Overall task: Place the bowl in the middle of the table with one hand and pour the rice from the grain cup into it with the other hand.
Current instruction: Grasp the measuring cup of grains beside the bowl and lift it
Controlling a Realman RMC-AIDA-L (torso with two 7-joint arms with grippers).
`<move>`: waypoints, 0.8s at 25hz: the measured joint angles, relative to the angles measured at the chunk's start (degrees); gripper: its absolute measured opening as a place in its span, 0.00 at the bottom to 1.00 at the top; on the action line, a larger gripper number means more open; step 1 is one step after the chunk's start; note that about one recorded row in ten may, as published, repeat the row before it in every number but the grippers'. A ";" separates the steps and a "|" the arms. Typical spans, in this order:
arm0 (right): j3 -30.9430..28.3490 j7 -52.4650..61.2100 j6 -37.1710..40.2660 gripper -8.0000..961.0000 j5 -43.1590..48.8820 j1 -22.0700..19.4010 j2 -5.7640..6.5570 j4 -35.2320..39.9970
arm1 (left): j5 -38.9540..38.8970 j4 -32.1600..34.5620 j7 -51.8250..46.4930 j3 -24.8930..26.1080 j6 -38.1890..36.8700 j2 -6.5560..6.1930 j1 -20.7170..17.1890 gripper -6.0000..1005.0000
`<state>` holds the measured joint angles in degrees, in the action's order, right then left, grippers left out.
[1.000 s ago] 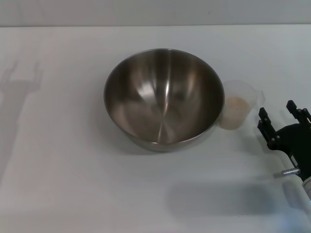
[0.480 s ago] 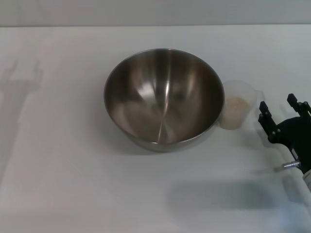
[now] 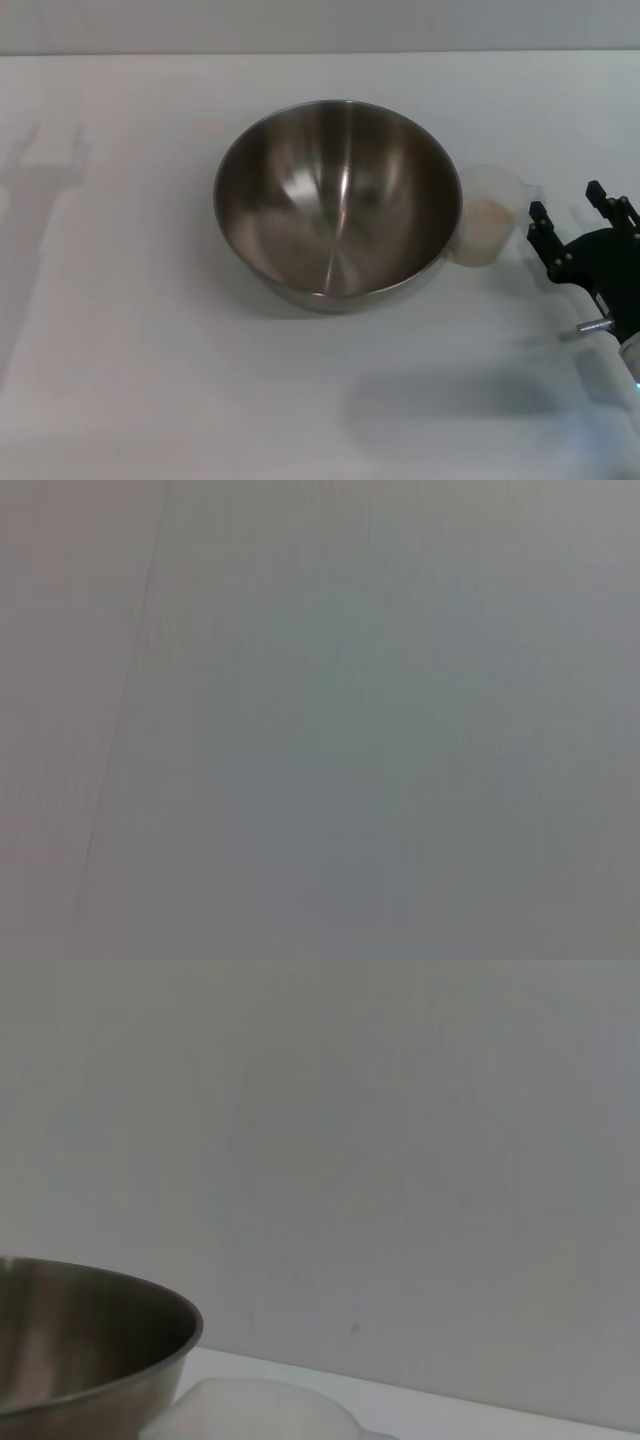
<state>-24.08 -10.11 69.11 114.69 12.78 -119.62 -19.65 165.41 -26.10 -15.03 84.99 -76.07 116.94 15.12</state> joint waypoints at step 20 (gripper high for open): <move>0.30 0.13 -2.26 0.68 0.00 3.76 -0.16 2.75 | 0.00 -0.01 0.00 1.30 -0.39 0.79 -0.18 0.59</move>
<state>-23.78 -9.98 66.85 114.69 16.54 -119.78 -16.90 165.41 -26.12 -15.03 86.28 -76.46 117.73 14.94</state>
